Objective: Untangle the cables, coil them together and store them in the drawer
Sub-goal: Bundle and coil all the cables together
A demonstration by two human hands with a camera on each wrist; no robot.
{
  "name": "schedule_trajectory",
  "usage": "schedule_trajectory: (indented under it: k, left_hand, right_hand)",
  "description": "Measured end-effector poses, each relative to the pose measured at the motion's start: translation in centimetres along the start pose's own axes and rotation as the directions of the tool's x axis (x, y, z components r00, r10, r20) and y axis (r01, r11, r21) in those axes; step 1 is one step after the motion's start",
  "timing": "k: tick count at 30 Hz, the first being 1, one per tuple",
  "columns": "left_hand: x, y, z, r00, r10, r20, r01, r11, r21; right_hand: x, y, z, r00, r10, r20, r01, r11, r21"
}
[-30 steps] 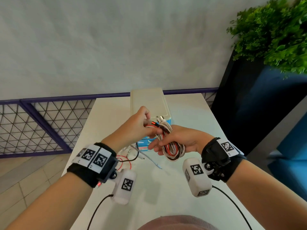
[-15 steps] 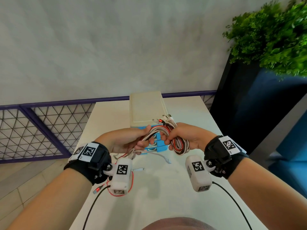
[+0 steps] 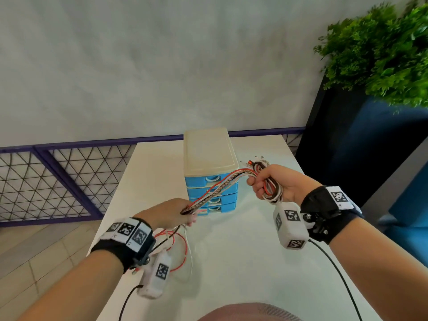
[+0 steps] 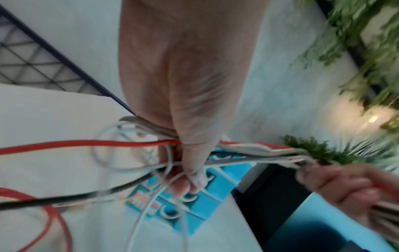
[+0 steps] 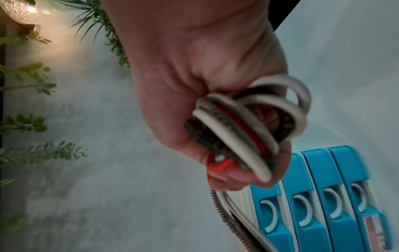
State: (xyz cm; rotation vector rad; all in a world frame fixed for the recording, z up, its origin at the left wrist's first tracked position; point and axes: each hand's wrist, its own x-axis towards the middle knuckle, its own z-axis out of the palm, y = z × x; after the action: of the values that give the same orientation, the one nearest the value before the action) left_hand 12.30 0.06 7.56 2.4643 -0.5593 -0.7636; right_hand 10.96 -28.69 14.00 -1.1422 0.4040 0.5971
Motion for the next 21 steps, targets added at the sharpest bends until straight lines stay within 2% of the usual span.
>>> schedule_trajectory:
  k: [3,6,9,12,15,17,18,19,21]
  left_hand:
    - [0.6,-1.5,0.4,0.994,0.023,-0.110,-0.013,0.996,0.085]
    - [0.5,-2.4,0.7,0.988,-0.079,-0.134,0.110,0.965,0.240]
    - [0.3,-4.0,1.0,0.970,-0.168,-0.174,0.216,0.924,0.315]
    - [-0.3,-4.9,1.1,0.947,-0.236,-0.217,0.302,0.884,0.357]
    - [-0.4,-6.0,1.1,0.923,-0.244,-0.299,0.335,0.891,0.308]
    - [-0.1,-6.7,1.1,0.932,-0.226,-0.284,0.289,0.935,0.205]
    - [-0.1,-6.5,0.9,0.945,-0.198,-0.259,0.231,0.968,0.101]
    - [-0.1,-5.6,0.7,0.958,-0.148,-0.244,0.146,0.989,-0.025]
    - [-0.2,-3.0,-0.3,0.960,-0.020,-0.279,-0.049,0.970,-0.236]
  right_hand:
    - [0.0,-0.1,-0.1,1.000,-0.018,0.006,0.017,0.999,0.042]
    - [0.1,-0.8,0.3,0.999,-0.053,0.008,0.052,0.992,0.112]
    - [-0.2,-1.6,0.4,0.996,-0.085,-0.009,0.086,0.989,0.124]
    - [-0.3,-2.0,0.5,0.993,-0.121,-0.005,0.121,0.982,0.142]
    - [-0.2,-2.2,0.9,0.992,-0.127,-0.011,0.127,0.985,0.114]
    - [-0.1,-2.1,1.4,0.993,-0.120,-0.012,0.121,0.993,0.016]
    - [-0.1,-2.0,1.6,0.994,-0.113,-0.003,0.113,0.992,-0.053]
    - [-0.1,-1.9,2.0,0.995,-0.098,0.014,0.099,0.986,-0.133]
    - [-0.1,-1.5,3.0,0.998,-0.028,0.060,0.047,0.945,-0.324]
